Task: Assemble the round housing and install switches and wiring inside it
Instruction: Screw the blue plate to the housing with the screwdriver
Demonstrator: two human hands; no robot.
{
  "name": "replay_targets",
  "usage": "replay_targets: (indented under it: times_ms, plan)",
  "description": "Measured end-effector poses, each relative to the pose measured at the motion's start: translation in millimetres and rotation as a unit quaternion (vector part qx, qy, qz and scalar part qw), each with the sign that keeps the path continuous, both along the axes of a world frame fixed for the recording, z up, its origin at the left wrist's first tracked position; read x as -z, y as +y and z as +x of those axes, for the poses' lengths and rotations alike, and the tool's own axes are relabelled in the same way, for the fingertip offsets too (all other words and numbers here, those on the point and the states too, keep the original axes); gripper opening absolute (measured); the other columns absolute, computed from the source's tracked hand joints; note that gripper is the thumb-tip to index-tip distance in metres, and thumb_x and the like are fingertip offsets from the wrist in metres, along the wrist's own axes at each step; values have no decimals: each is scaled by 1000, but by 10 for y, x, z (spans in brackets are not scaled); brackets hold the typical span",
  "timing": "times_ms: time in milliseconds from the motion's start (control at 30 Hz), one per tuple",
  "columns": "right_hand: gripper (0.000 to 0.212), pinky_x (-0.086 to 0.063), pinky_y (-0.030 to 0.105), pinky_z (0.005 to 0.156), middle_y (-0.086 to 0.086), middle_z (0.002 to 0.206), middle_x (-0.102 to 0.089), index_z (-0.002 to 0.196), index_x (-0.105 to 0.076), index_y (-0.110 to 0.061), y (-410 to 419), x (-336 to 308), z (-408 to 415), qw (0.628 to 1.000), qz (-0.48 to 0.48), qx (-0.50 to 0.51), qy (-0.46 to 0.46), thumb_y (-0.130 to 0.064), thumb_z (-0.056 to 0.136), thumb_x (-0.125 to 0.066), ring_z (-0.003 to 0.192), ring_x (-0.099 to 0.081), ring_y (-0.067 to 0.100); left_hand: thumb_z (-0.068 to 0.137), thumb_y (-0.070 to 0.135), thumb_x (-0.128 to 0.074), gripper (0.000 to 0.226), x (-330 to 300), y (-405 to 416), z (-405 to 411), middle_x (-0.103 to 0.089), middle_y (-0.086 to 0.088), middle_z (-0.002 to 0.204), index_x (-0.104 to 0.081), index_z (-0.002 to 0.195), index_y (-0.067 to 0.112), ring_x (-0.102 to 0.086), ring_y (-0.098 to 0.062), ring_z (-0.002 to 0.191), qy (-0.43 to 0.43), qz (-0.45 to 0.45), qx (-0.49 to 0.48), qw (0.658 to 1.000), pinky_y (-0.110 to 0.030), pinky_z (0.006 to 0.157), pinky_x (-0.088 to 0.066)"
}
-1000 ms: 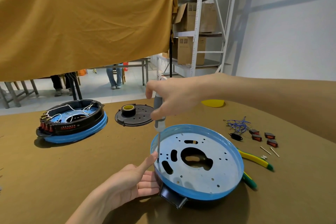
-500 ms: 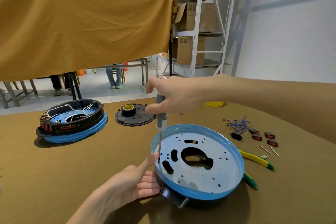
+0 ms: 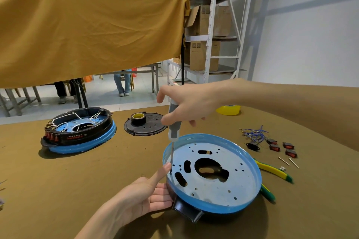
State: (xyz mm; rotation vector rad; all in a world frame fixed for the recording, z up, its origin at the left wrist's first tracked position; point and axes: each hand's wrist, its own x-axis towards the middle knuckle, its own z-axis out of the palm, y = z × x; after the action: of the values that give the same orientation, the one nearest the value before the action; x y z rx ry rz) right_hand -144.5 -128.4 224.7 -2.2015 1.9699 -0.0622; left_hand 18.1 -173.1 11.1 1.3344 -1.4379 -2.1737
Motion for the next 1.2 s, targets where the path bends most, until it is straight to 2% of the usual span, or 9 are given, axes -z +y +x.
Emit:
replay_targets:
  times_ms: [67, 167, 467, 567, 700, 833, 967, 1100, 1200]
  plan:
    - [50, -53, 22, 47, 4, 95, -69, 138, -37, -29, 9, -17, 6, 1000, 7, -8, -13, -33, 97, -66, 62, -68, 13, 52, 64, -85, 97, 10, 0, 6, -78, -22, 98, -65, 114, -7, -79, -30, 86, 2, -5, -2, 1000, -34, 66, -64]
    - [43, -59, 31, 50, 4, 89, -75, 133, -41, -26, -5, 20, 3, 1000, -24, -9, 13, -44, 100, -61, 51, -66, 11, 50, 65, -85, 98, 3, 6, 4, -78, -22, 97, -65, 113, -8, -79, -29, 84, 1, -9, 0, 1000, -33, 64, -63]
    - [50, -57, 27, 48, 2, 88, -72, 135, -35, -27, -8, 51, -49, 1000, -20, -7, -8, -44, 98, -65, 53, -67, 11, 46, 65, -85, 100, -9, 12, -4, -78, -22, 97, -66, 112, -8, -79, -29, 83, -7, -9, -3, 1000, -33, 62, -63]
    - [54, -53, 23, 47, 5, 91, -70, 134, -36, -27, -8, 23, -66, 999, 2, -11, -39, -31, 93, -72, 56, -67, 10, 44, 65, -85, 101, -15, 13, -4, -78, -22, 97, -66, 112, -7, -79, -29, 84, -7, -11, 0, 1000, -33, 62, -63]
    - [47, -55, 24, 46, 3, 86, -73, 130, -38, -26, -23, 64, -79, 1000, -20, 2, -14, -48, 97, -64, 50, -66, 12, 45, 65, -85, 100, -21, 13, 3, -78, -22, 98, -67, 112, -7, -79, -29, 85, -6, -11, 5, 1000, -33, 63, -63]
    - [54, -52, 22, 48, 7, 89, -71, 131, -35, -26, -17, 24, -95, 998, 23, 0, -59, -28, 92, -73, 54, -64, 11, 46, 65, -84, 99, -19, 9, 9, -78, -22, 96, -67, 111, -8, -79, -28, 81, -5, -13, 12, 1000, -33, 64, -63]
    - [45, -53, 23, 45, 5, 86, -74, 130, -38, -23, -25, 79, -74, 1000, -28, -3, -11, -45, 99, -62, 48, -66, 14, 44, 65, -84, 99, -17, 12, 0, -78, -22, 97, -68, 109, -8, -79, -28, 81, -7, -11, 11, 1000, -33, 64, -63]
    - [59, -52, 21, 50, 7, 93, -69, 132, -35, -25, -10, 7, -66, 998, 31, -8, -57, -24, 89, -76, 54, -66, 9, 47, 65, -83, 95, -13, 13, 0, -78, -22, 97, -69, 107, -8, -78, -27, 79, -1, -10, 17, 1000, -32, 62, -63]
    - [47, -54, 24, 47, 5, 86, -73, 129, -40, -21, -14, 18, -48, 999, 6, -8, -44, -30, 95, -71, 51, -67, 12, 47, 66, -82, 98, -23, 9, -1, -78, -22, 98, -68, 111, -7, -79, -27, 81, -6, -8, 20, 1000, -32, 63, -63]
